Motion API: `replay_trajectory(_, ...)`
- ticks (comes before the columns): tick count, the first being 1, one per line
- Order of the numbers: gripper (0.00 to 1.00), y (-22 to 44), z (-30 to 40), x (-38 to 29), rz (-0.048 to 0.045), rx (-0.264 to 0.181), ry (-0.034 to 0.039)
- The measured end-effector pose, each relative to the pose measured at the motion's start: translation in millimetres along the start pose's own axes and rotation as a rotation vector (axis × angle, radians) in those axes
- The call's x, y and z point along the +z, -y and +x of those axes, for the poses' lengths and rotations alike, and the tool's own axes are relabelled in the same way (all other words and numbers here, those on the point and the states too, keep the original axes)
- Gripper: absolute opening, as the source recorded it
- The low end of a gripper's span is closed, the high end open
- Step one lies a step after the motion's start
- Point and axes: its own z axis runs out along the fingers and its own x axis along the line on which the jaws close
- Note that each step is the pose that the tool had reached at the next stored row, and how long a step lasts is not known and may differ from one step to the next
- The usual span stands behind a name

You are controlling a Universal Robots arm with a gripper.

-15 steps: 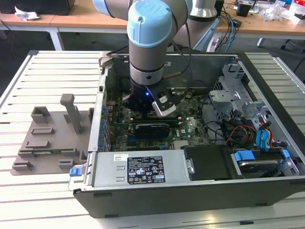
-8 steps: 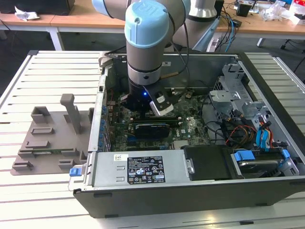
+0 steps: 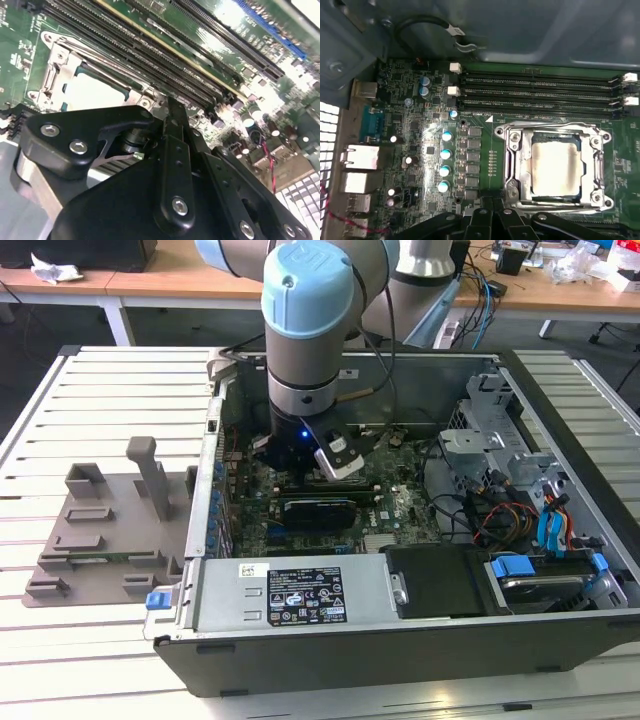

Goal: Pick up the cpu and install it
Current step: 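Install the second cpu locking lever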

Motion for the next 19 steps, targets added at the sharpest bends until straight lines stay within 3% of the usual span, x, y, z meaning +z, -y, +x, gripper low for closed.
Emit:
replay_trajectory(1, 0.11, -0.3, -0.2, -1.2, 0.0043, 0.000, 0.0000)
replay_trajectory(2, 0.11, -0.9, -1.5, -2.2, 0.0151, 0.000, -0.0007)
replay_trajectory(3, 0.11, -2.8, -5.1, -2.0, 0.0359, 0.000, -0.0017)
replay_trajectory(4, 0.11, -4.2, -7.8, -1.8, 0.0470, 0.000, -0.0023)
replay_trajectory(6, 0.11, -7.4, -14.4, -1.3, 0.0608, 0.000, -0.0030)
replay_trajectory(8, 0.11, -12.7, -26.5, -0.5, 0.0746, 0.000, -0.0040)
replay_trajectory(10, 0.11, -17.7, -37.8, 0.3, 0.0813, 0.000, -0.0045)
replay_trajectory(14, 0.11, -25.1, -48.1, 0.9, 0.0851, 0.000, -0.0051)
replay_trajectory(17, 0.11, -31.8, -49.1, -6.7, 0.0958, 0.000, -0.0056)
replay_trajectory(19, 0.11, -35.5, -49.4, -18.2, 0.1019, 0.000, -0.0058)
